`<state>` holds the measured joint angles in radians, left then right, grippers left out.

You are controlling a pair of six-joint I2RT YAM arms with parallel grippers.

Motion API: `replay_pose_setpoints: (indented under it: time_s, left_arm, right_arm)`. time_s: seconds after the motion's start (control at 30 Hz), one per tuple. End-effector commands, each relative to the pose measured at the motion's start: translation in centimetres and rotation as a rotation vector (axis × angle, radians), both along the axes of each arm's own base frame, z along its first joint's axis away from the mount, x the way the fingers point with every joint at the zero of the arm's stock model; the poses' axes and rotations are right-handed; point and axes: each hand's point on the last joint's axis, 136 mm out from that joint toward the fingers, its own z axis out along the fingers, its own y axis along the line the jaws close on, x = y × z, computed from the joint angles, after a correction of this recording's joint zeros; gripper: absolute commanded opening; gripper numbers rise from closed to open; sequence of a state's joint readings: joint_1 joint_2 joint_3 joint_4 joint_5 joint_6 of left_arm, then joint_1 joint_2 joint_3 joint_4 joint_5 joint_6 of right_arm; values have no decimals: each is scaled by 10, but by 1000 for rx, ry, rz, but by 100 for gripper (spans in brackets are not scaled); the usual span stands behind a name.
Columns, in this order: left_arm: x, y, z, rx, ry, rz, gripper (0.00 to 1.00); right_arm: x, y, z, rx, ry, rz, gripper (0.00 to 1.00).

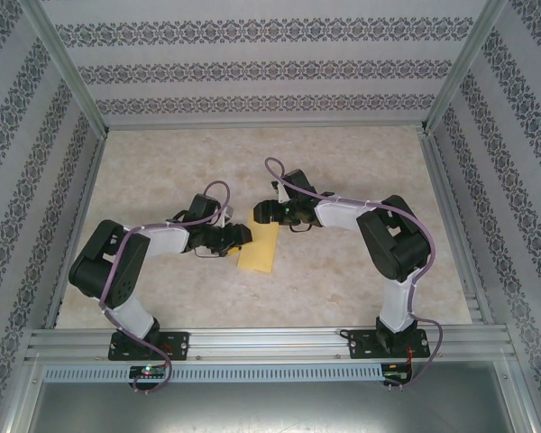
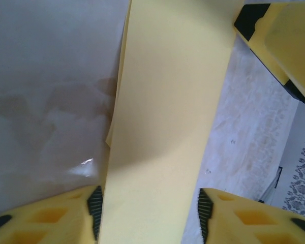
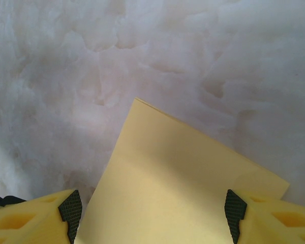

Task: Fold a paper plane with a square sheet of paper (fold left side to right side)
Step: Third fold the triangle at the center of the table.

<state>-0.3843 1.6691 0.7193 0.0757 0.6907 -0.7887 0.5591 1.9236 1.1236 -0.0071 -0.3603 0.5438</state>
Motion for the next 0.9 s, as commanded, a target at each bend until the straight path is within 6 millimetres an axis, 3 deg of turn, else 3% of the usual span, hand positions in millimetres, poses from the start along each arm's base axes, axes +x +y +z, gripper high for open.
replay_pose_setpoints:
  time_s: [0.0,0.17,0.3,0.57,0.7,0.87]
  left_arm:
    - [5,-12,13,-54,-36,-28,50]
    - [3,-6,14,-19,-44,-18,45]
    - [0,-4,16,-9,-43,-14,34]
    - [-6,-7,17,-4,-37,-24,12]
    - [-9,-10,18,-6,-30,-22,3]
    - [-13,-11,19,8,0,19,0]
  right_arm:
    - [4,1,-1,-8,-20,14,76]
    - [4,0,0,-10,-27,18,76]
    - [4,-1,6,-8,-46,21,76]
    - [6,-20,56,-47,-251,33,83]
    - [-17,-37,76,-97,-362,61,85]
    - [-79,-45,80,-202,-519,167,85]
